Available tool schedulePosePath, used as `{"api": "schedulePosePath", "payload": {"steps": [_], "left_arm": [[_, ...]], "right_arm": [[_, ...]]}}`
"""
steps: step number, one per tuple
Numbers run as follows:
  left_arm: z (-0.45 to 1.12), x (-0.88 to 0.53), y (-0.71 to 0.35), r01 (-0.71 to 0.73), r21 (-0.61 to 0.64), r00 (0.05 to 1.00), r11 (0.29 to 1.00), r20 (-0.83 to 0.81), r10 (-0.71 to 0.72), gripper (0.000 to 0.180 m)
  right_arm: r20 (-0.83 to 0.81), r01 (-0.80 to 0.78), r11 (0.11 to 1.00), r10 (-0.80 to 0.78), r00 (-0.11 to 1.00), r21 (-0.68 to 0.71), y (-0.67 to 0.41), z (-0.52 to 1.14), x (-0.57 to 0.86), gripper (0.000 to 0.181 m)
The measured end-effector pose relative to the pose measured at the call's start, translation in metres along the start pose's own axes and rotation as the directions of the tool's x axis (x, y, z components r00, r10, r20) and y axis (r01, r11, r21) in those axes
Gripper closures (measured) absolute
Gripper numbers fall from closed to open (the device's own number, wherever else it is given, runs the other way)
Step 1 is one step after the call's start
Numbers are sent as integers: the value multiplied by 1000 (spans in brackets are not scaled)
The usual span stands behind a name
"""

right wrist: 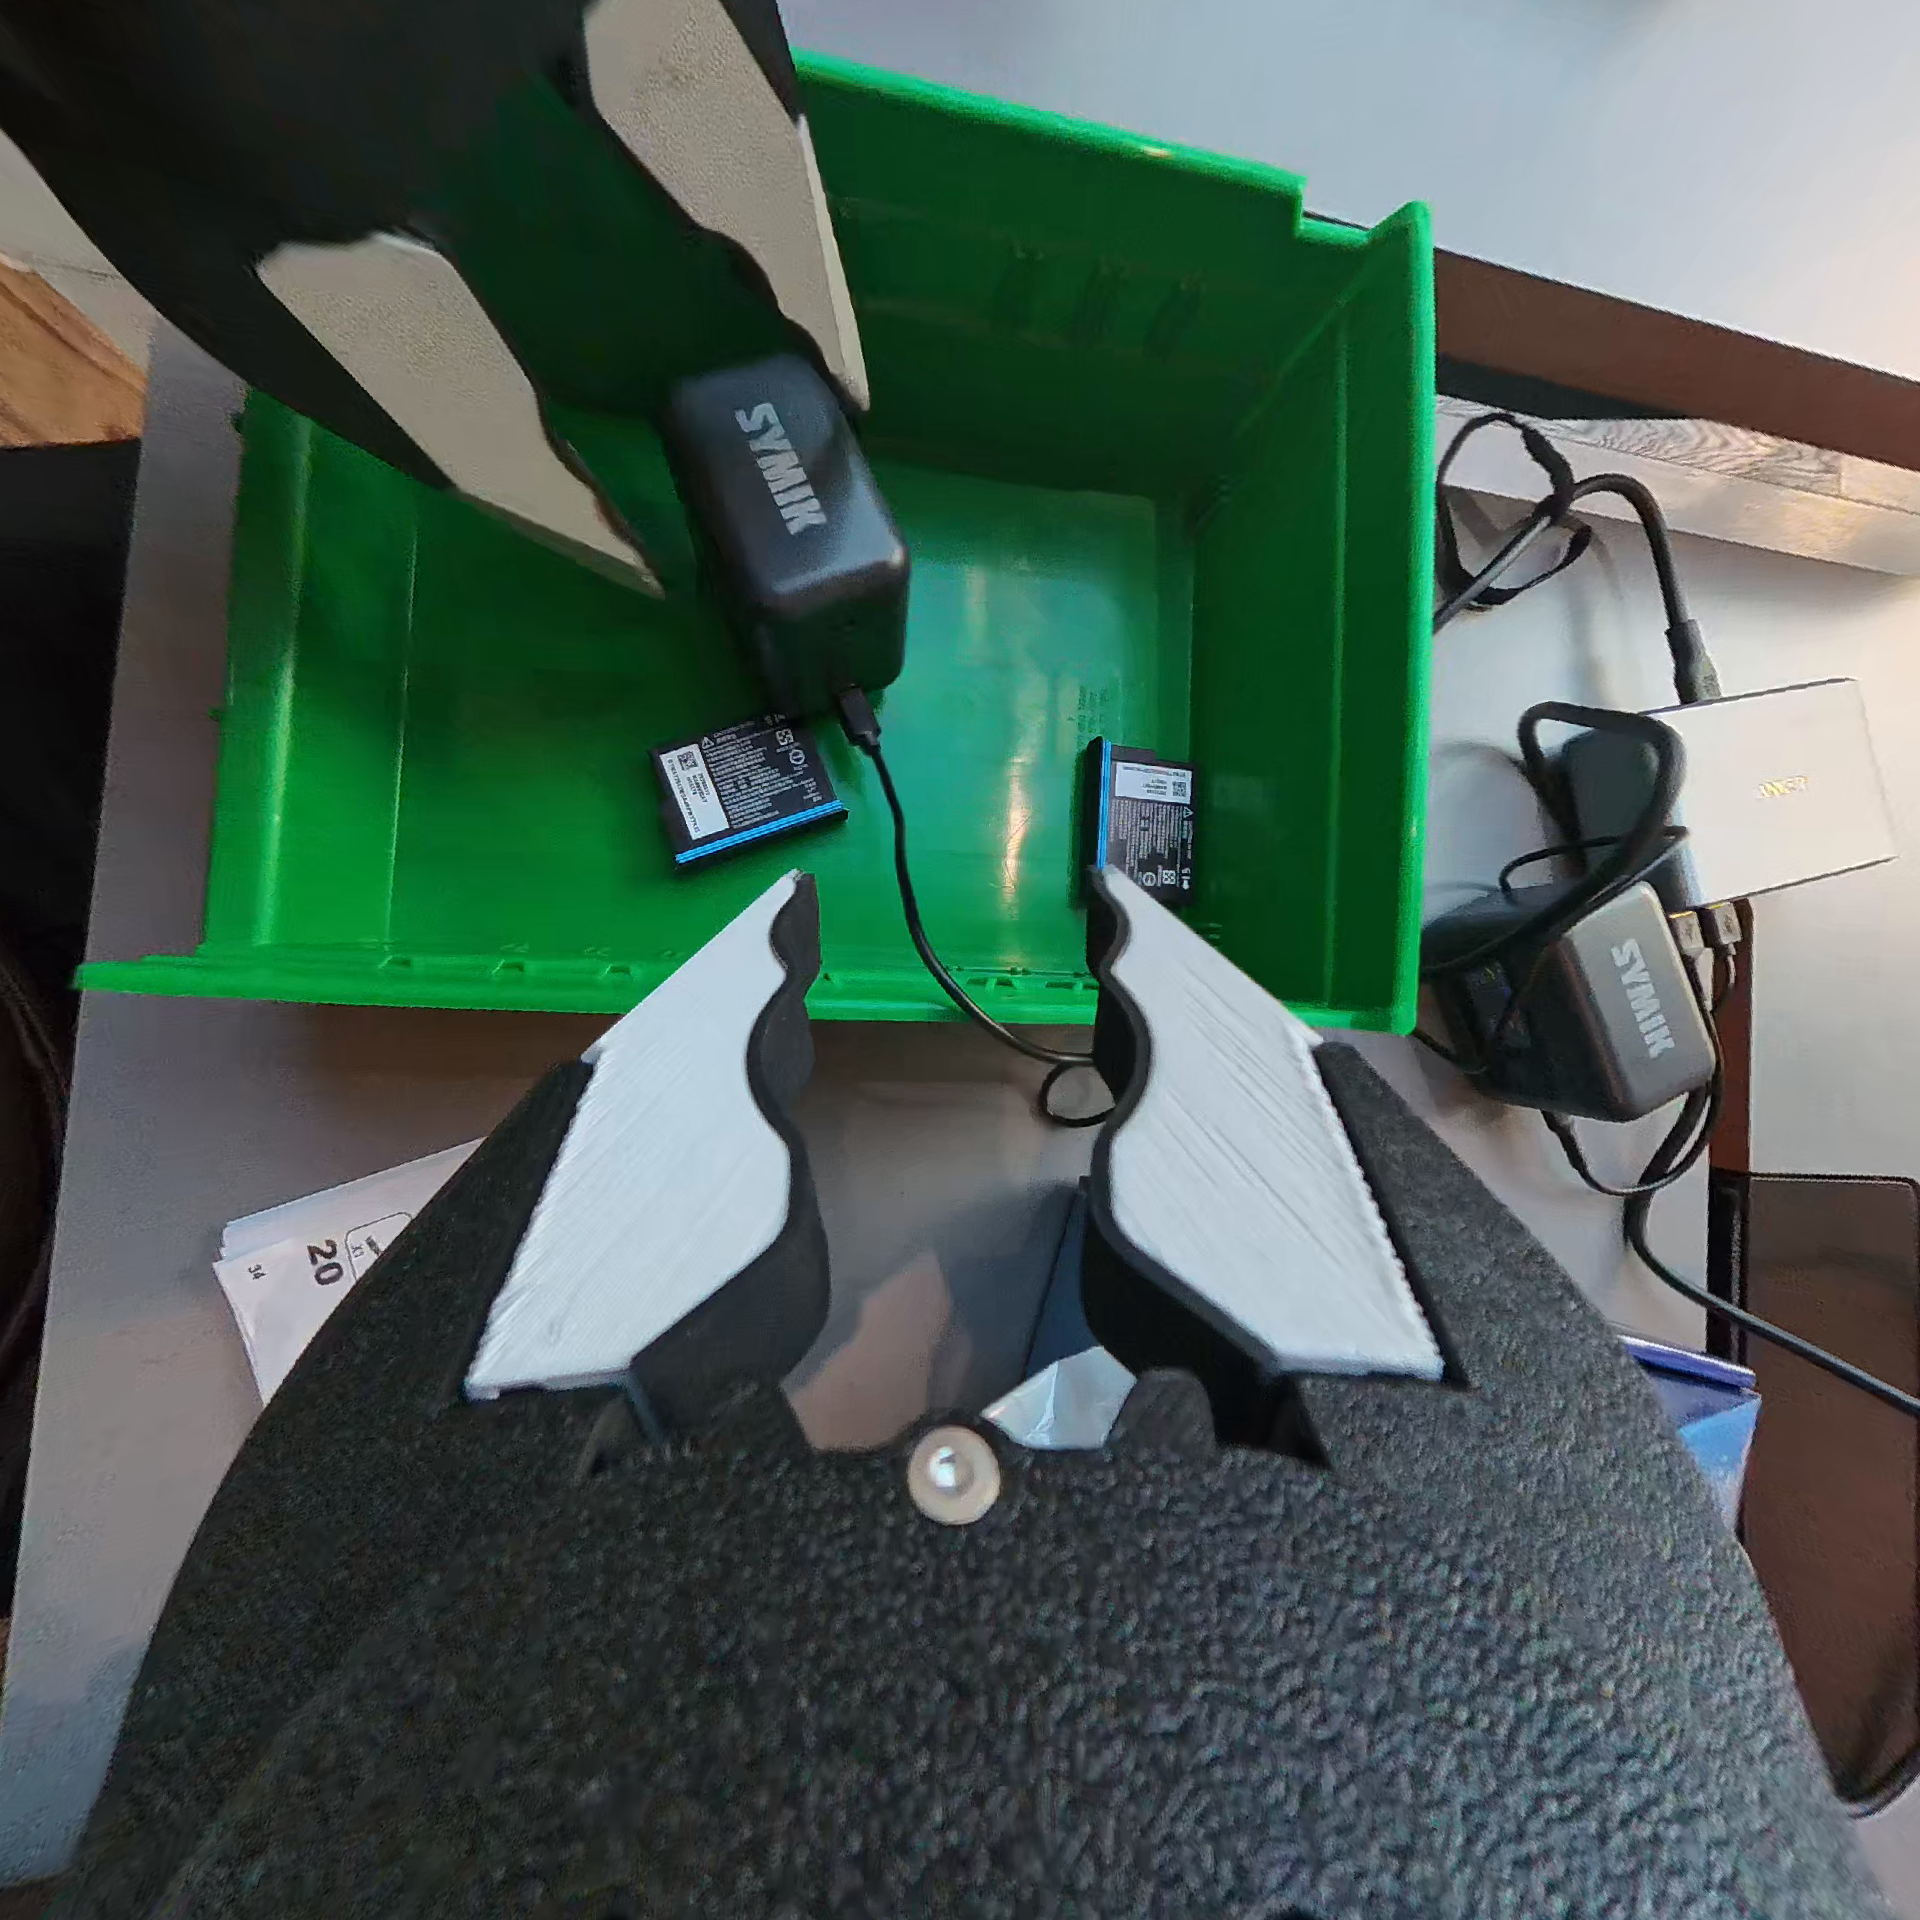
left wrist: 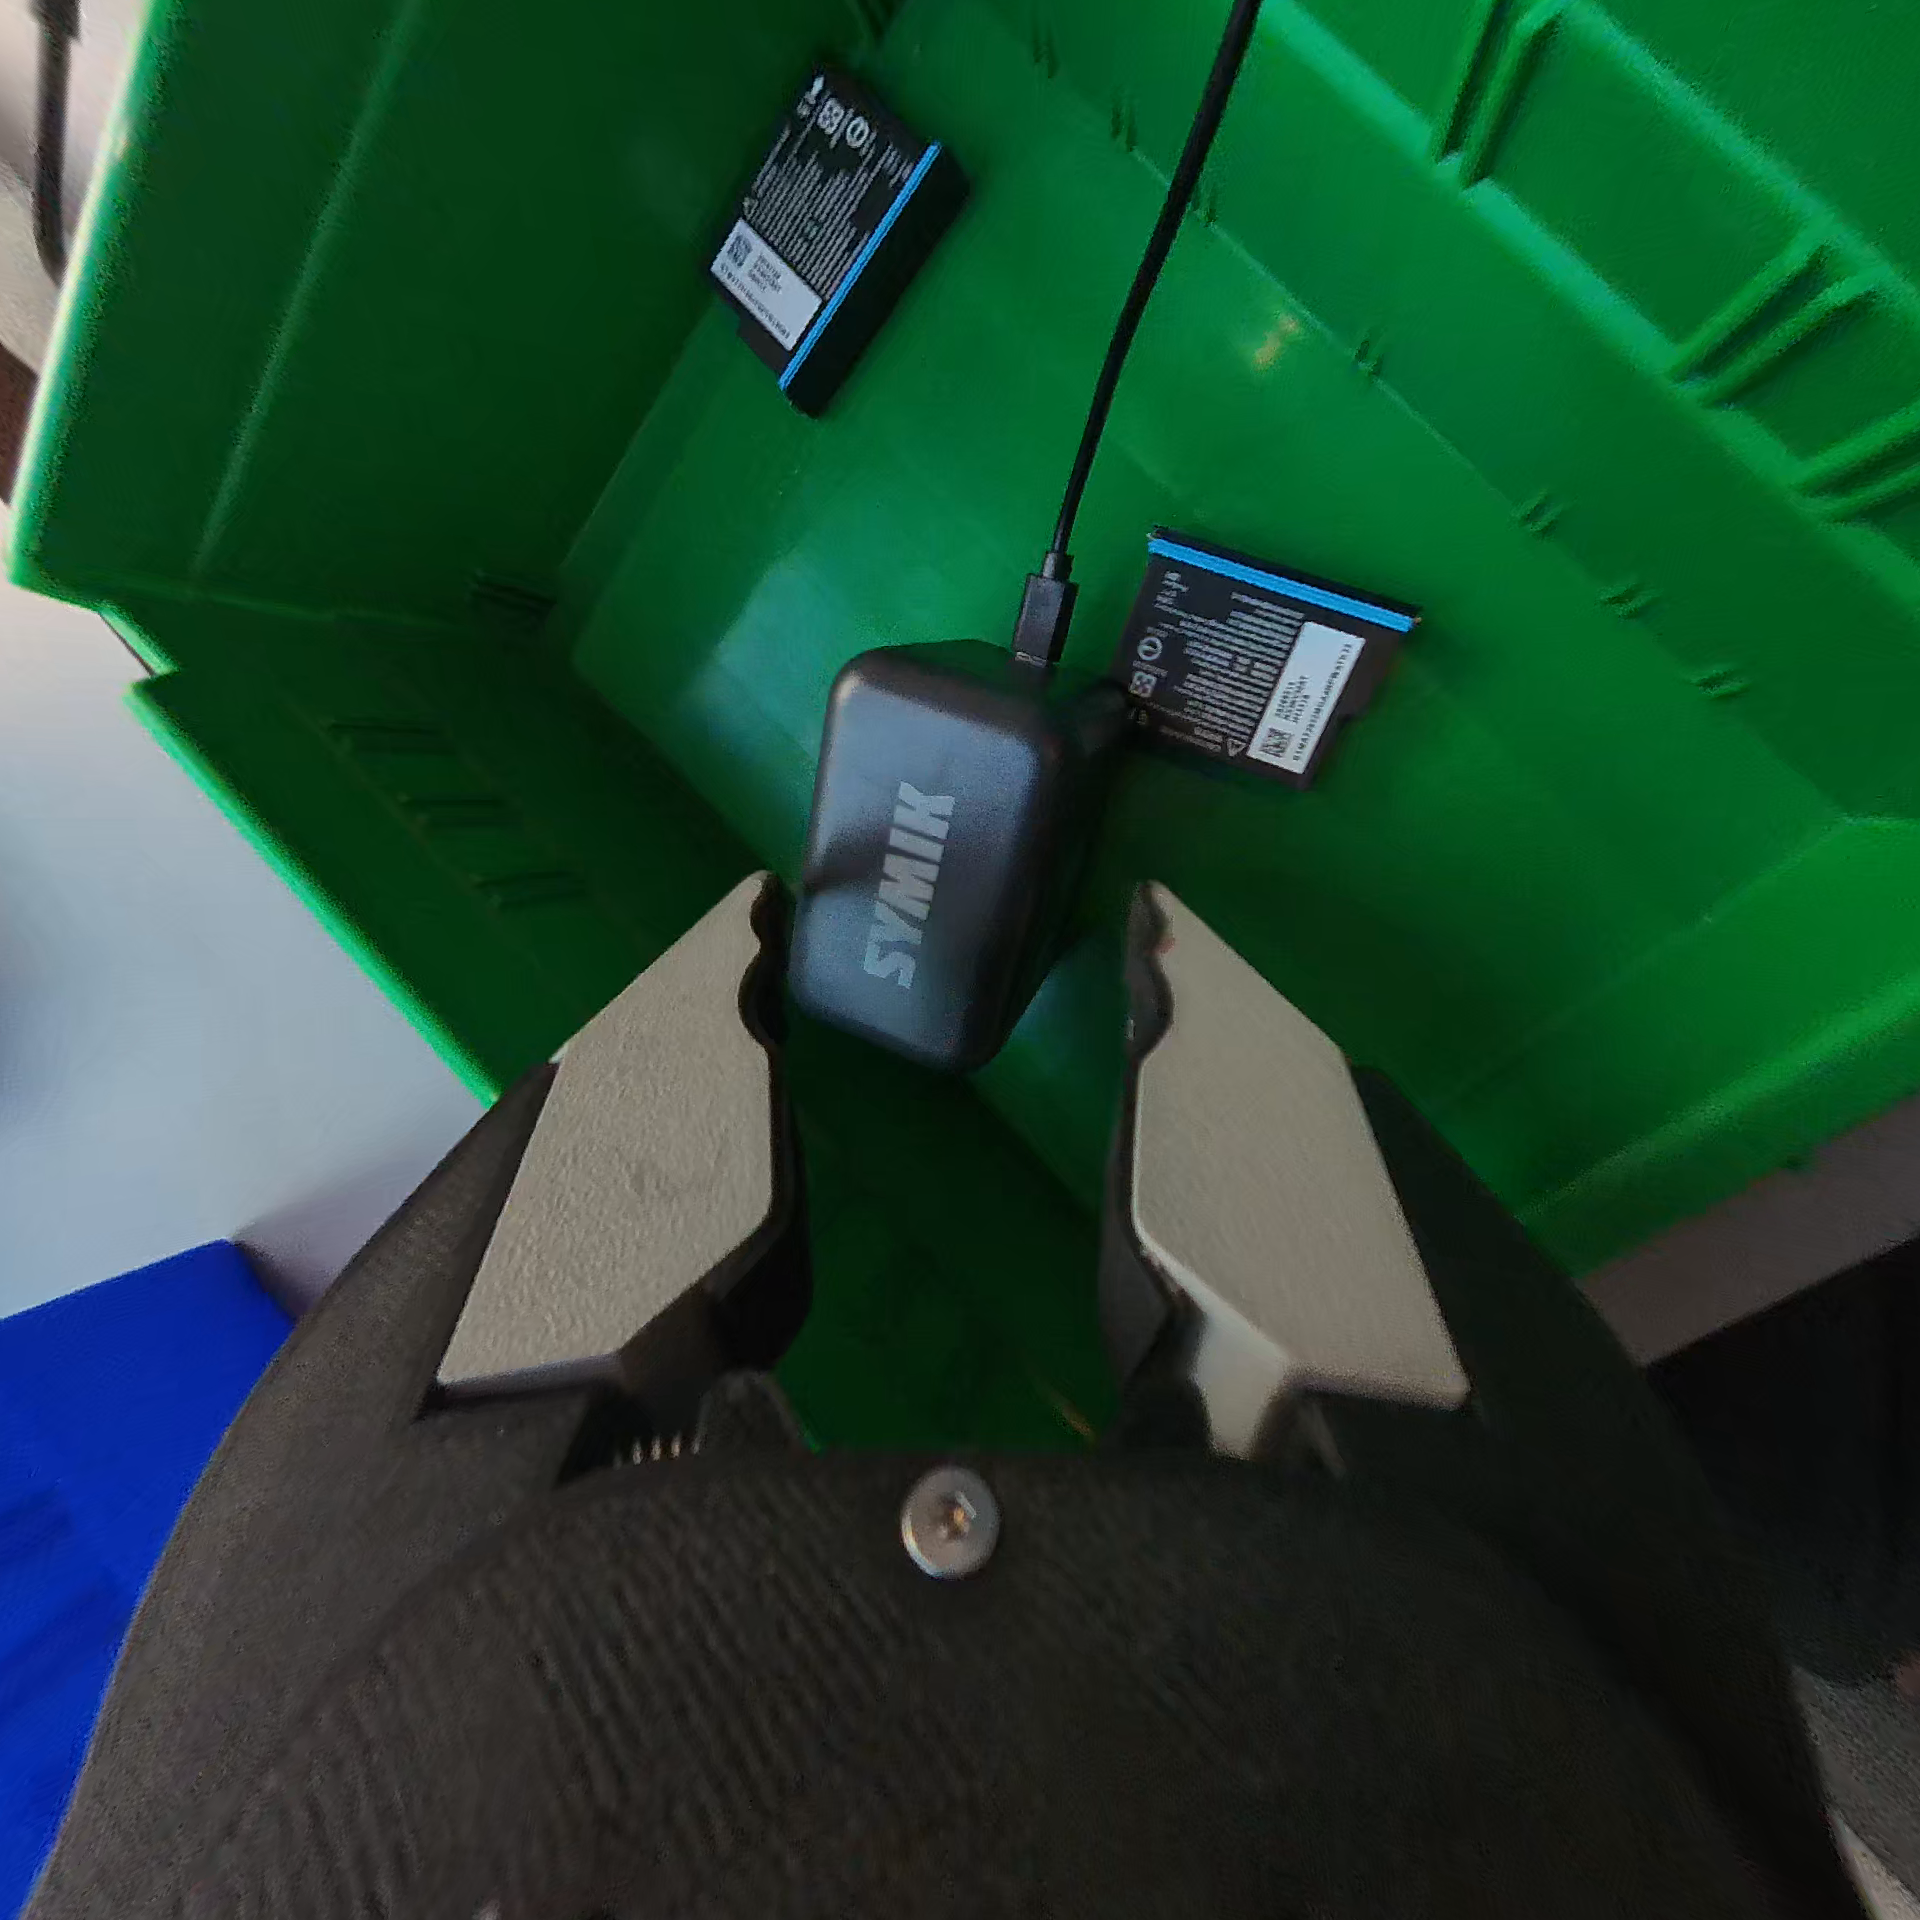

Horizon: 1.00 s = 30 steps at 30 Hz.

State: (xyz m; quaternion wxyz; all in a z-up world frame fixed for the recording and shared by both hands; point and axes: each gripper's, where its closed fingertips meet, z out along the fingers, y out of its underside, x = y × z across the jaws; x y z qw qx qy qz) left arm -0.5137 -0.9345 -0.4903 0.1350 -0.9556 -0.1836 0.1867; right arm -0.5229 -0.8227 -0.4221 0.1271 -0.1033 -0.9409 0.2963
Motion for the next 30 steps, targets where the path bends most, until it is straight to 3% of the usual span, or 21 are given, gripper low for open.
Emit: {"api": "schedulePosePath", "payload": {"steps": [4, 8, 12, 13, 15, 18, 20, 24, 30], "left_arm": [[-12, -10, 6, -147, -23, 989, 989, -11, 147, 101], [2, -14, 11, -232, -105, 970, 967, -103, 221, 101], [22, -6, 18, -312, -189, 941, 931, -195, 276, 110], [27, -3, 21, -310, -223, 941, 924, -213, 264, 120], [32, -2, 24, -259, -275, 954, 926, -222, 200, 121], [26, 8, 10, -110, -197, 952, 974, -302, 47, 122], [12, 7, 1, -68, -136, 946, 988, -322, 21, 122], [-28, -9, -21, -87, -41, 968, 995, -240, 75, 123], [-88, 9, -61, -271, 18, 950, 962, -154, 270, 124]], "right_arm": [[0, -5, 999, 5, 1000, 43, -5, -9, 2, 132], [3, -7, 998, 7, 1000, 59, -6, -13, 2, 132], [10, -1, 997, 0, 1000, 77, -8, -17, 0, 132], [15, -1, 996, 0, 1000, 89, -10, -19, 0, 132], [46, -7, 993, 2, 999, 122, -13, -22, -3, 132], [122, -5, 983, -18, 992, 182, -17, -28, -11, 126], [155, 11, 975, -47, 987, 222, -20, -31, -17, 123], [188, -3, 962, -50, 981, 272, -31, -25, -20, 107], [225, 23, 952, -95, 970, 304, -47, -3, -36, 97]]}}
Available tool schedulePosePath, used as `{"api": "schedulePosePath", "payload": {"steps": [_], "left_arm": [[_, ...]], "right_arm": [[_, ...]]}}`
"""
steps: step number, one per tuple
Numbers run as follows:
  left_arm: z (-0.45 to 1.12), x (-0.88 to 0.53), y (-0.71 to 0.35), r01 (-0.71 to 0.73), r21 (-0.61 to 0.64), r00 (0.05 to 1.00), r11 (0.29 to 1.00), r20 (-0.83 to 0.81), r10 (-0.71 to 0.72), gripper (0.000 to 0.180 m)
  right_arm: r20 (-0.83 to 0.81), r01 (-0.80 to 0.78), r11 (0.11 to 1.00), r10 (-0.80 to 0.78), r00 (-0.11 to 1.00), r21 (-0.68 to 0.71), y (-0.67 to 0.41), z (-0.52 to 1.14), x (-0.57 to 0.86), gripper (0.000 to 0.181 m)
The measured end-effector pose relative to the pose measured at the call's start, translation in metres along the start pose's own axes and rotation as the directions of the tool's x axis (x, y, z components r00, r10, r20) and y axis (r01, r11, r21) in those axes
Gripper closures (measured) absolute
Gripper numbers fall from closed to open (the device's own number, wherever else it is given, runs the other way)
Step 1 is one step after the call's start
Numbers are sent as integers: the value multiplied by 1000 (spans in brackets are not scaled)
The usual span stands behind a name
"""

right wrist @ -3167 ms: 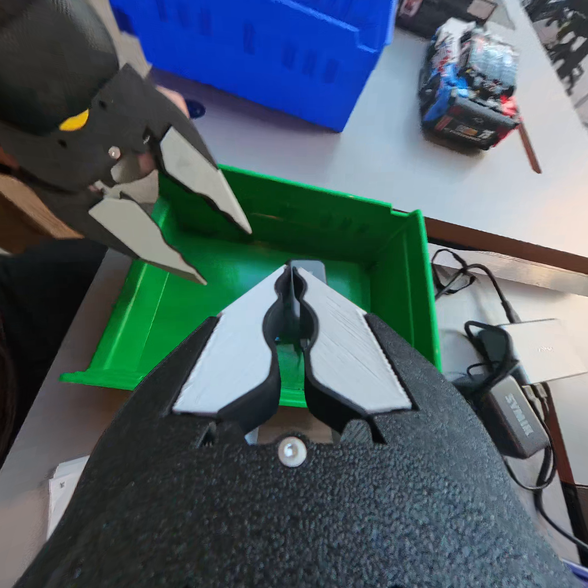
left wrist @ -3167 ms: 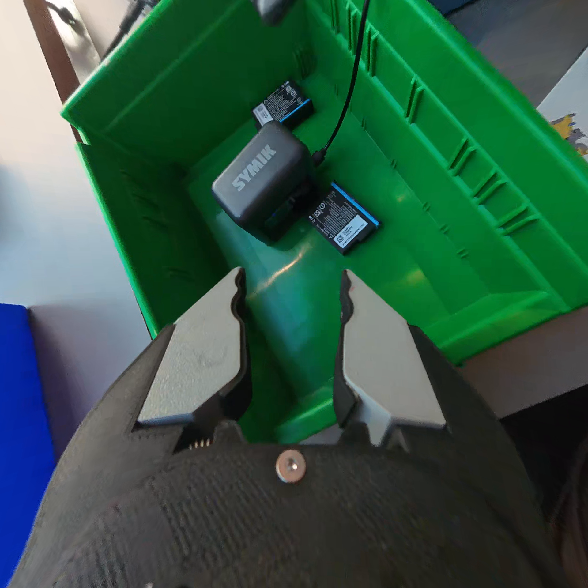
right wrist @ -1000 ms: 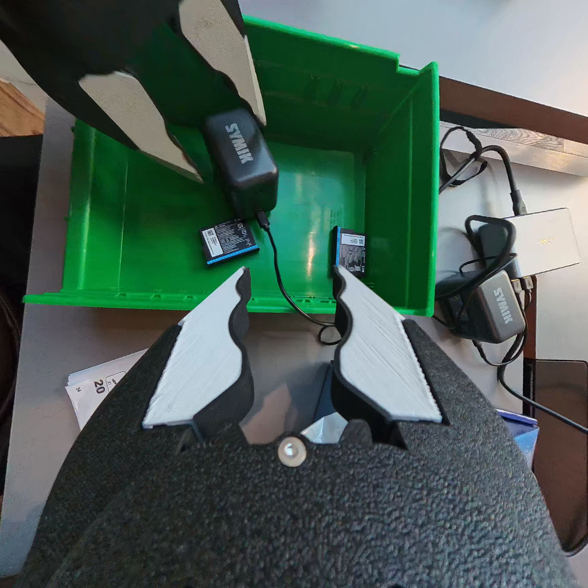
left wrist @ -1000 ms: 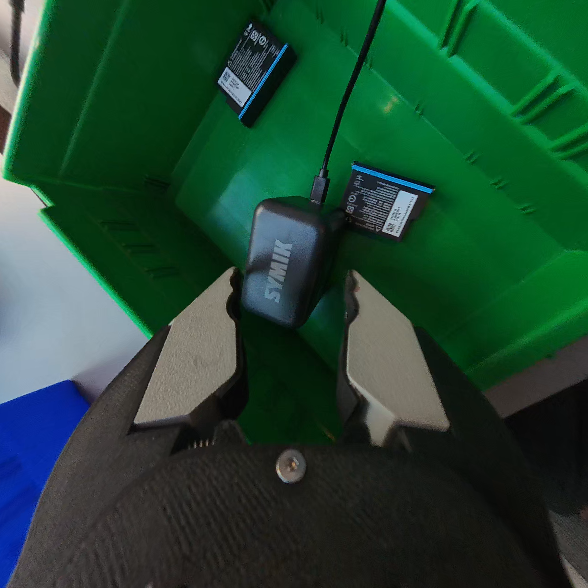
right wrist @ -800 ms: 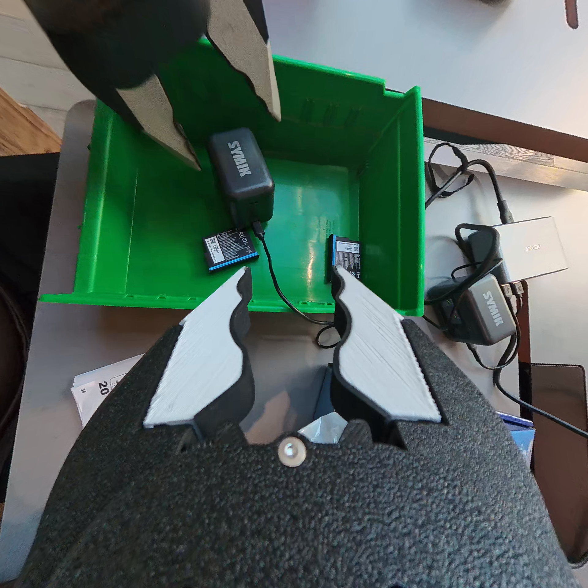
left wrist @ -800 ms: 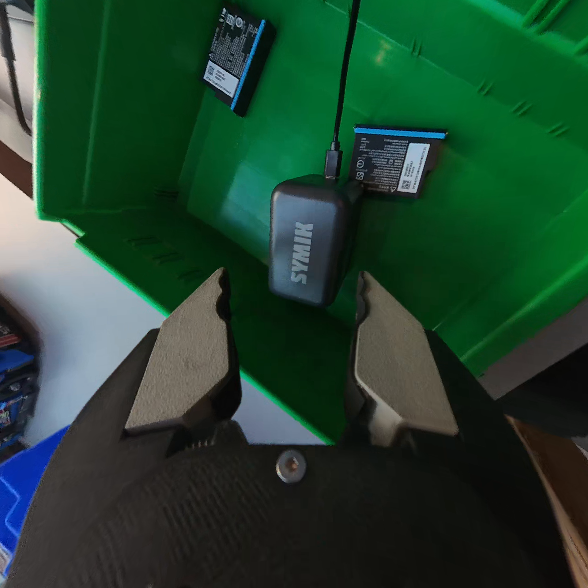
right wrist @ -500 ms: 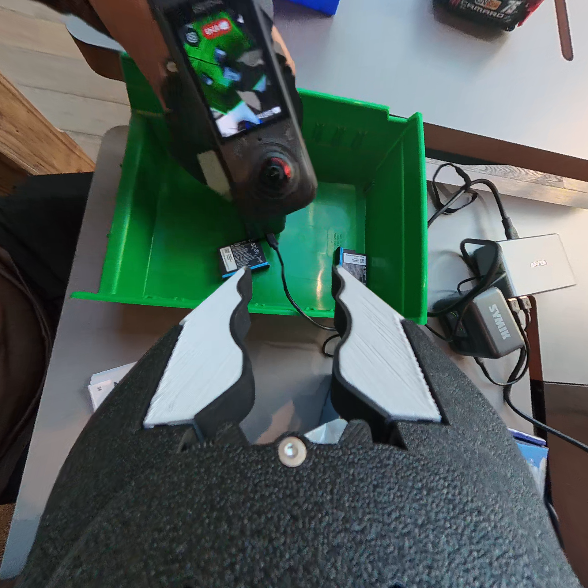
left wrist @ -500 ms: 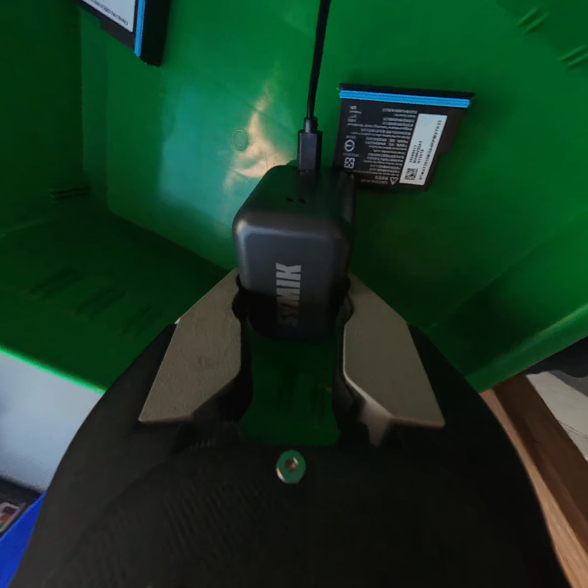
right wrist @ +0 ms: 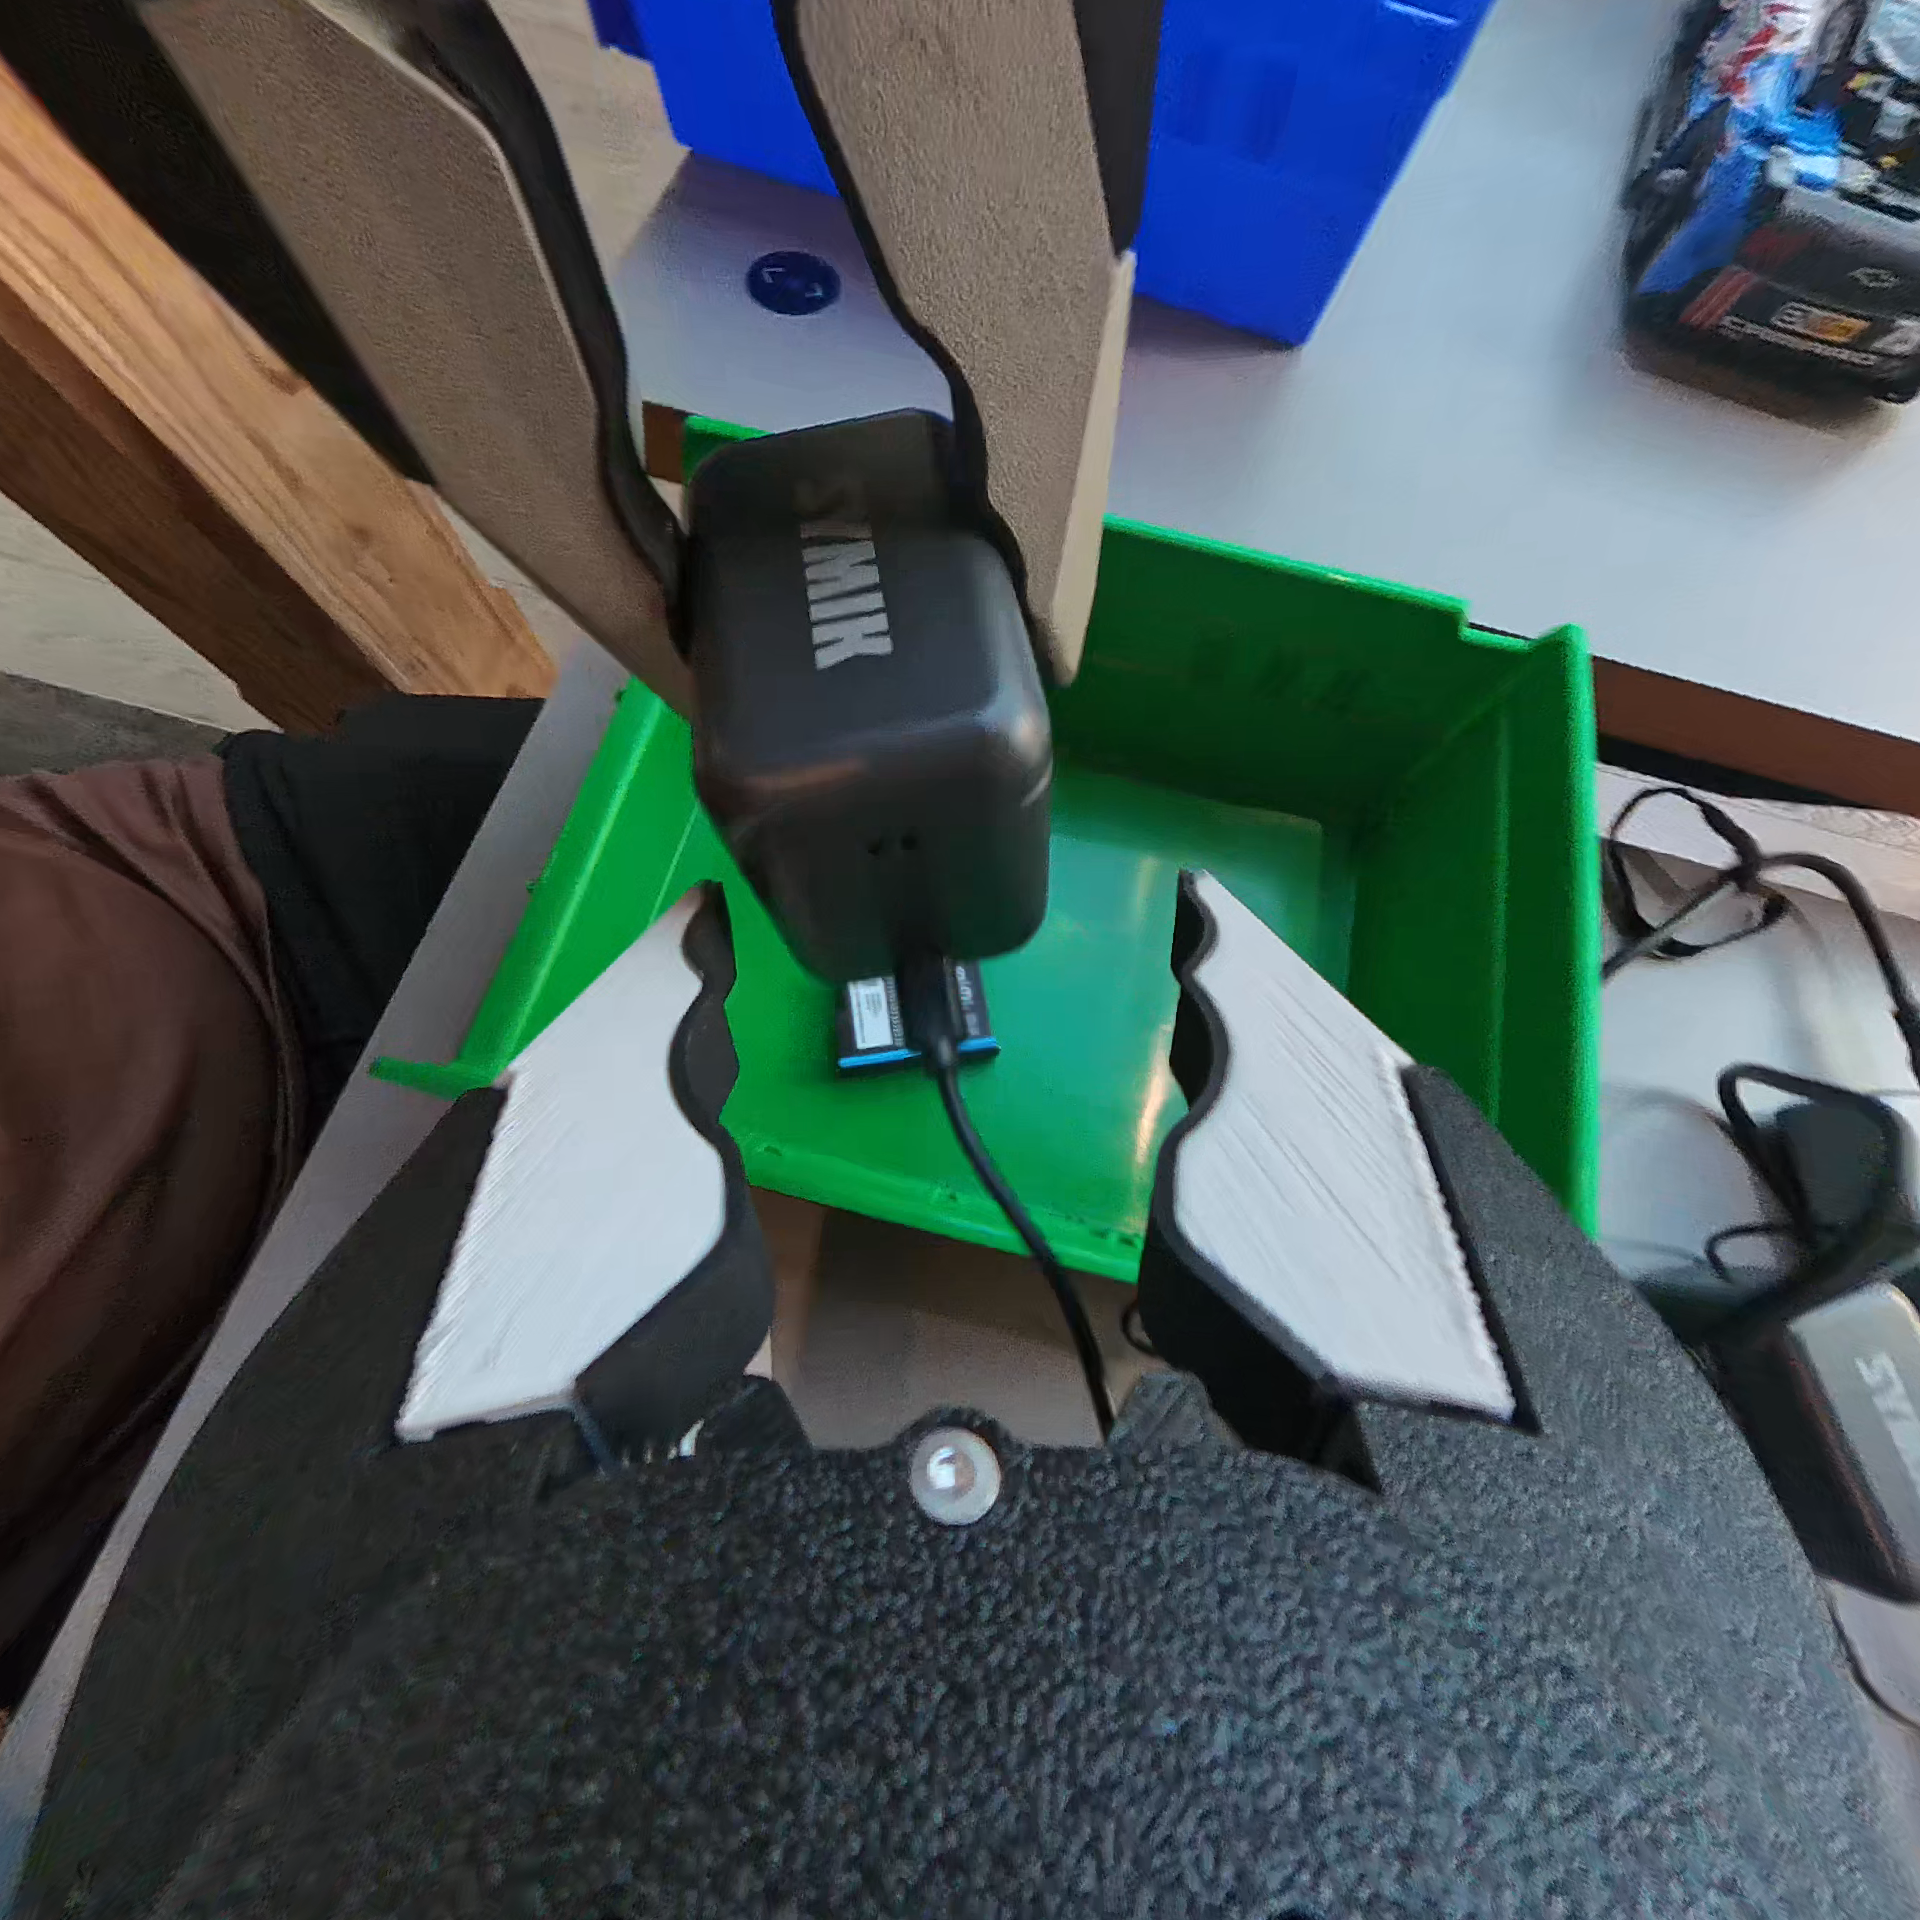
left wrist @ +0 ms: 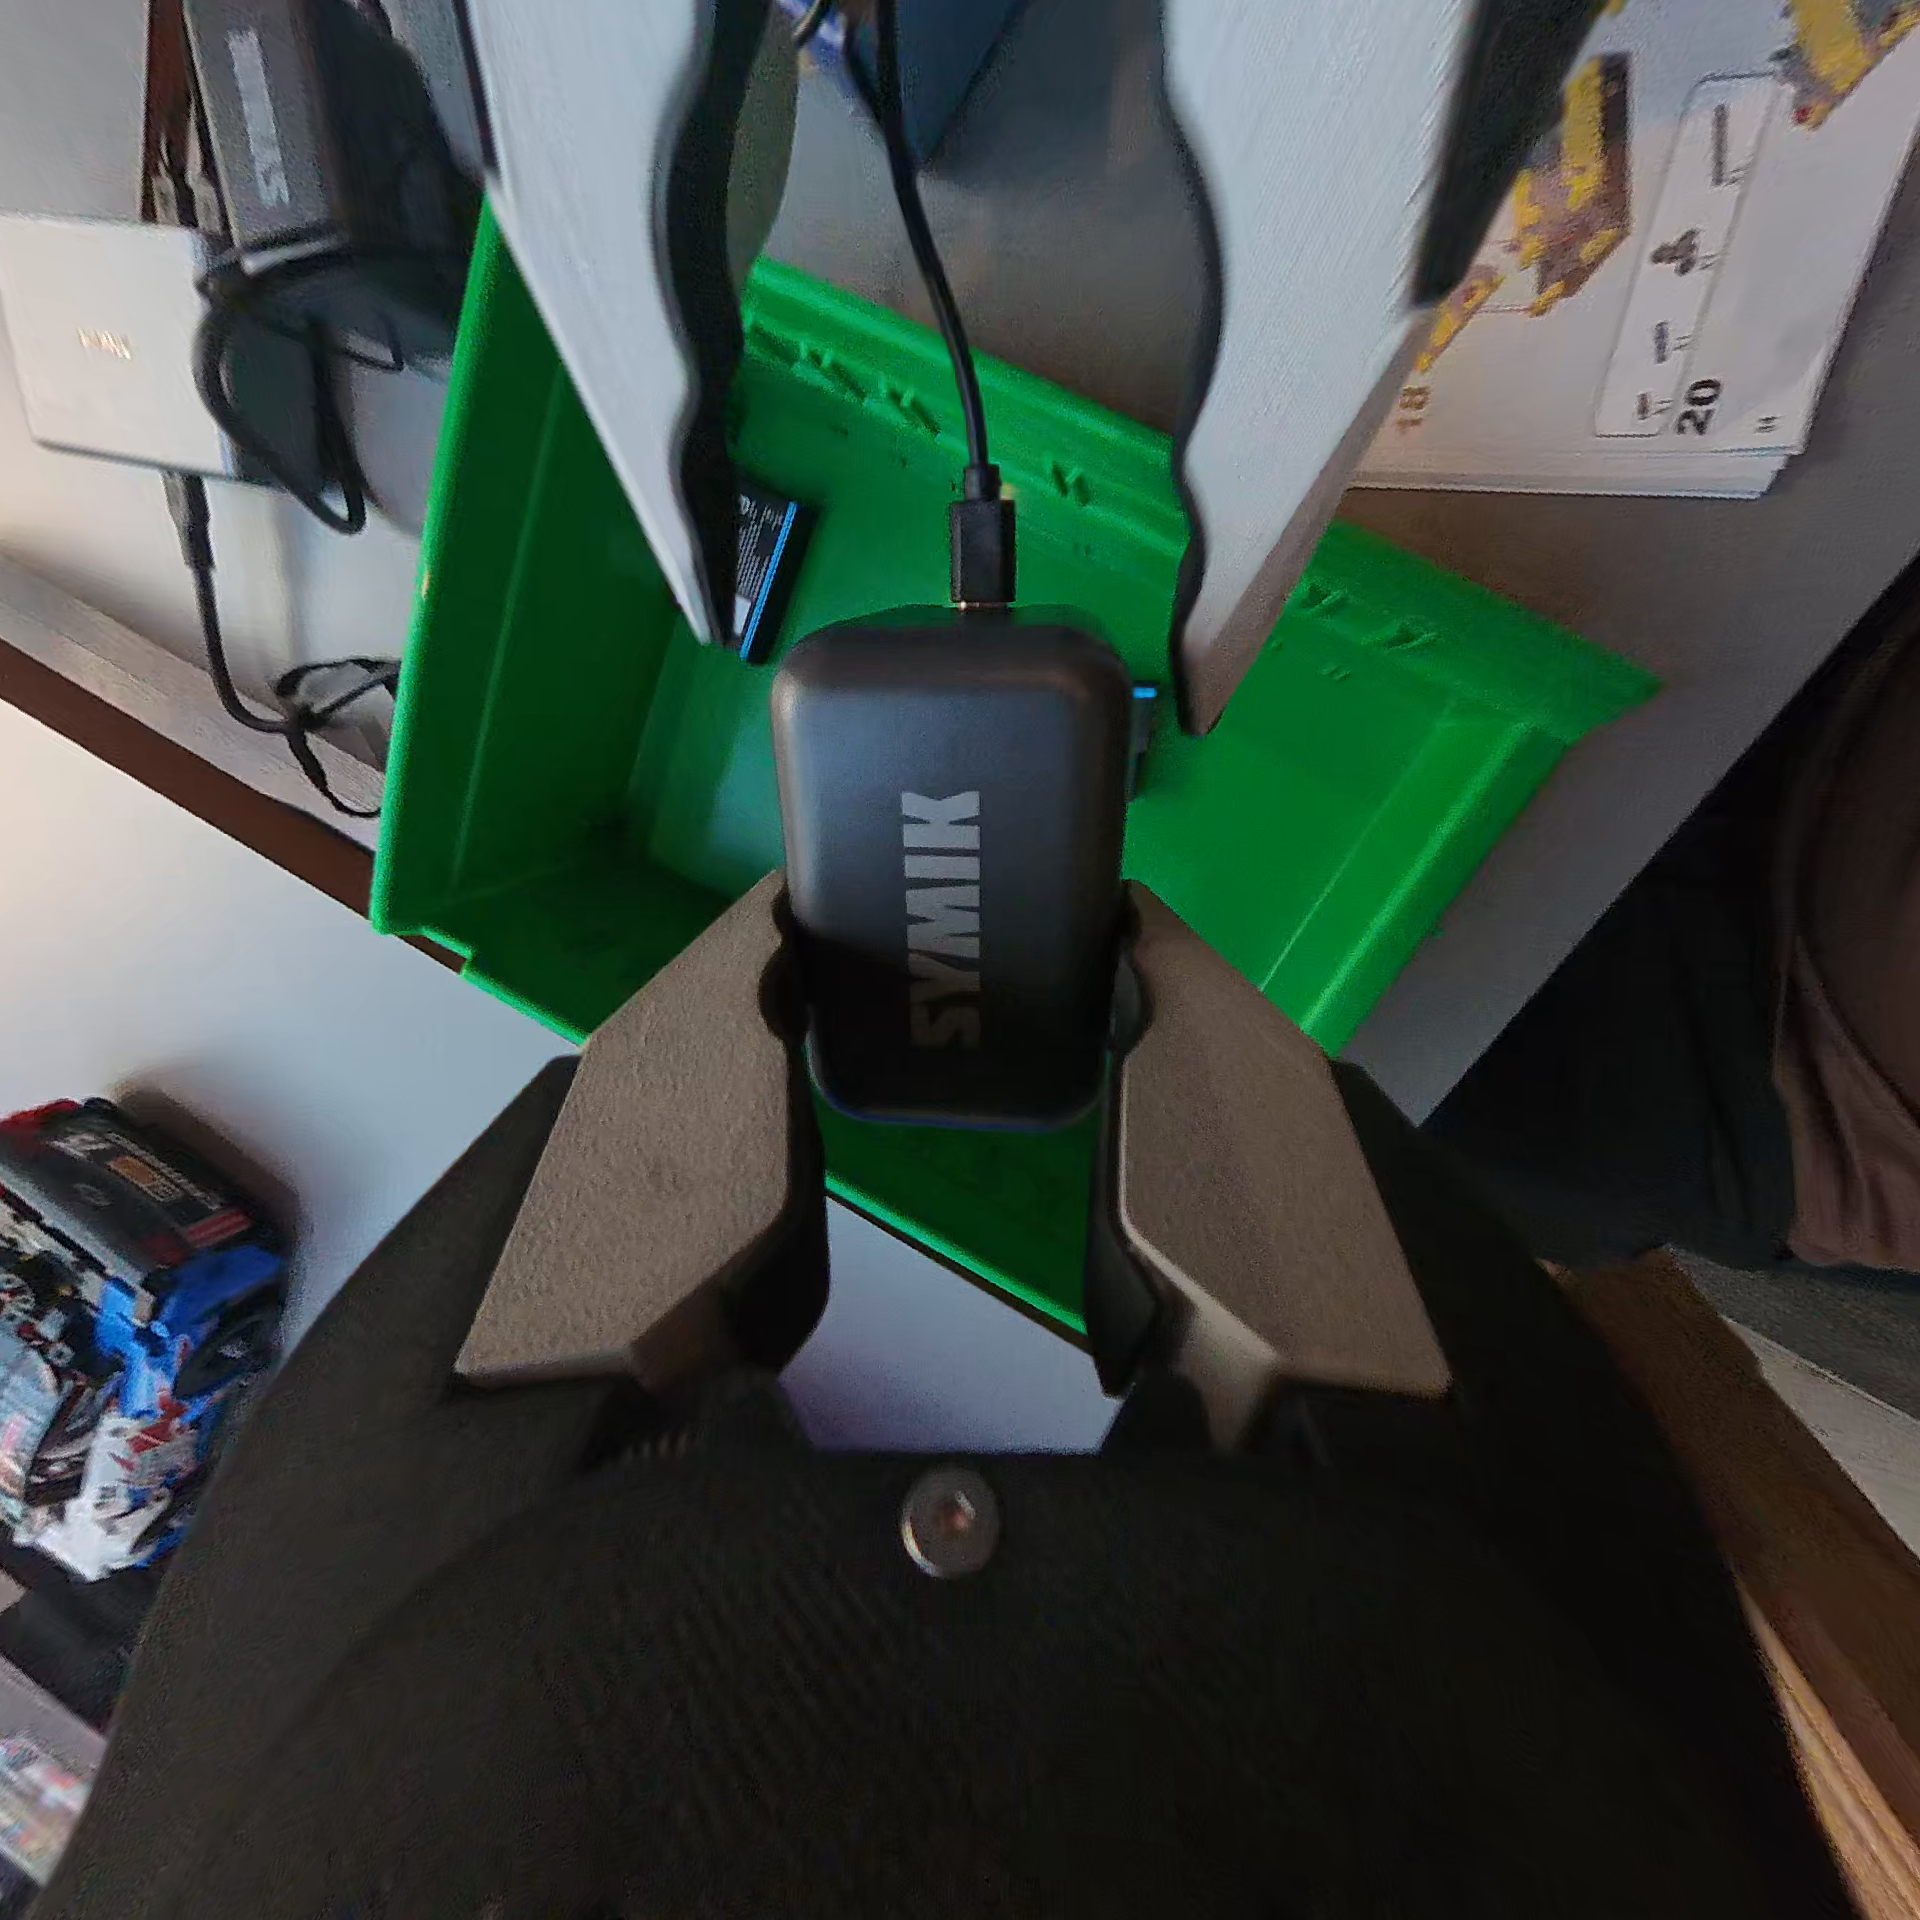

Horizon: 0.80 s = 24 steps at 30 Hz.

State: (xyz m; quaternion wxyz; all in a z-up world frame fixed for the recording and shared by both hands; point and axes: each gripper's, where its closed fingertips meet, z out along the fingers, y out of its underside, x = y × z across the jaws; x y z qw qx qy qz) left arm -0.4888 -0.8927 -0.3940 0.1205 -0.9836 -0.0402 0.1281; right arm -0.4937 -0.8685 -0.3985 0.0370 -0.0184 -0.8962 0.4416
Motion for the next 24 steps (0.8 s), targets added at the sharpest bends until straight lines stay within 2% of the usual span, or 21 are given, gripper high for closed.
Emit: {"api": "schedulePosePath", "payload": {"steps": [2, 4, 6, 12, 16, 18, 21, 23, 24], "left_arm": [[-9, 7, -14, -49, 3, 999, 999, 12, 49, 123], [-13, 12, -22, -81, -8, 996, 997, 23, 81, 123], [-13, 12, -25, -88, -23, 995, 996, 43, 89, 123], [-14, 6, -37, 47, 125, 998, 991, 25, -50, 122], [-13, -5, -32, 164, 257, 977, 952, 89, -193, 116], [-13, -12, -21, 297, 374, 924, 879, 118, -362, 107], [-8, 10, -22, 440, 610, 845, 659, -33, -533, 104], [-7, 14, -25, 394, 761, 801, 516, -8, -599, 119], [-5, 18, -33, 353, 819, 797, 453, -9, -605, 119]], "right_arm": [[71, 40, 999, -40, 997, 1, -1, 6, -15, 98], [129, 66, 997, -70, 989, 30, -6, 6, -28, 114], [119, 87, 995, -92, 989, 46, -8, 3, -27, 115], [130, 9, 994, -24, 991, 113, -16, -12, -18, 116], [120, -50, 992, 36, 992, 112, -12, -14, -7, 116], [106, -87, 986, 72, 992, 140, -13, -21, 2, 117], [135, -125, 968, 97, 986, 218, -22, -37, 5, 117], [177, -186, 945, 141, 974, 268, -32, -44, 5, 117], [186, -224, 933, 176, 967, 280, -35, -44, 8, 117]]}}
